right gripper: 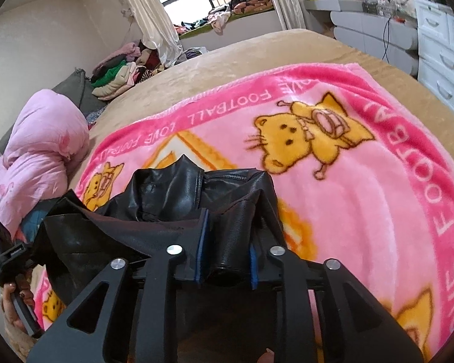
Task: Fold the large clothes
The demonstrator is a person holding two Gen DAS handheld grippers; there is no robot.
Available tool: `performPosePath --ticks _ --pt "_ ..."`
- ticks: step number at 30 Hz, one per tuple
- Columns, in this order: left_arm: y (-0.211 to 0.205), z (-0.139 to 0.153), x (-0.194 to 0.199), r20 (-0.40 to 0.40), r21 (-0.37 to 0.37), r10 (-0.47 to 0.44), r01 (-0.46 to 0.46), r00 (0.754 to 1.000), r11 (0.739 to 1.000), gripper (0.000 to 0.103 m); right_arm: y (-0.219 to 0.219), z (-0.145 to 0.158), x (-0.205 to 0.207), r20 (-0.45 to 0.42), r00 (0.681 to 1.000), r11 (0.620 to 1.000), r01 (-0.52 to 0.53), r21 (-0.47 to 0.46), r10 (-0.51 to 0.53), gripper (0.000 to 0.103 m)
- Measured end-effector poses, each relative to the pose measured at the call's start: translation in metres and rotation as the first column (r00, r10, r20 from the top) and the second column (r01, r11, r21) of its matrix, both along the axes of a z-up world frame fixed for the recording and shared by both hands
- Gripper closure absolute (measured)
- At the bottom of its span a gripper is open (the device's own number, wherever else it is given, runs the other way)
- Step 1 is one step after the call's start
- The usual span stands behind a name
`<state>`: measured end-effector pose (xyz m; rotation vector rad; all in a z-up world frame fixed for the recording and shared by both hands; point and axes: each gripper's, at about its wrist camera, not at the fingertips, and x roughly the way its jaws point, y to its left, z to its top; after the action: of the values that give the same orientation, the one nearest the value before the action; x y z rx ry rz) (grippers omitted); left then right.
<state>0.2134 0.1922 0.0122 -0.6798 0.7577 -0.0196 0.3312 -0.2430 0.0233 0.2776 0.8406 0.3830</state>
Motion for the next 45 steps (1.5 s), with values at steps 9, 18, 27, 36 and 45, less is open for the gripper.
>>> performPosePath --ticks 9,18,27,36,45 --pt "-0.002 0.005 0.001 0.06 -0.066 -0.029 0.033 0.998 0.997 0.061 -0.015 0.002 0.005 0.045 0.998 0.997 0.042 0.068 -0.045 0.039" --pt "-0.012 0.027 -0.014 0.128 0.095 0.02 -0.032 0.992 0.995 0.055 0.002 -0.011 0.01 0.087 0.996 0.98 -0.017 -0.198 0.035 0.037" --pt "-0.018 0.001 0.014 -0.004 0.347 -0.02 0.02 1.0 0.938 0.052 0.034 -0.038 0.033 0.079 0.99 0.935 -0.084 -0.346 0.118 0.038" --pt "-0.03 -0.027 0.036 -0.1 0.48 -0.043 0.086 0.994 0.873 0.097 0.039 -0.037 0.03 0.161 0.981 0.92 -0.041 -0.391 0.112 0.083" --pt "-0.027 0.034 0.028 0.101 0.465 -0.039 -0.013 0.994 0.885 0.098 0.006 0.016 0.044 0.225 0.974 0.992 0.032 -0.121 -0.004 0.087"
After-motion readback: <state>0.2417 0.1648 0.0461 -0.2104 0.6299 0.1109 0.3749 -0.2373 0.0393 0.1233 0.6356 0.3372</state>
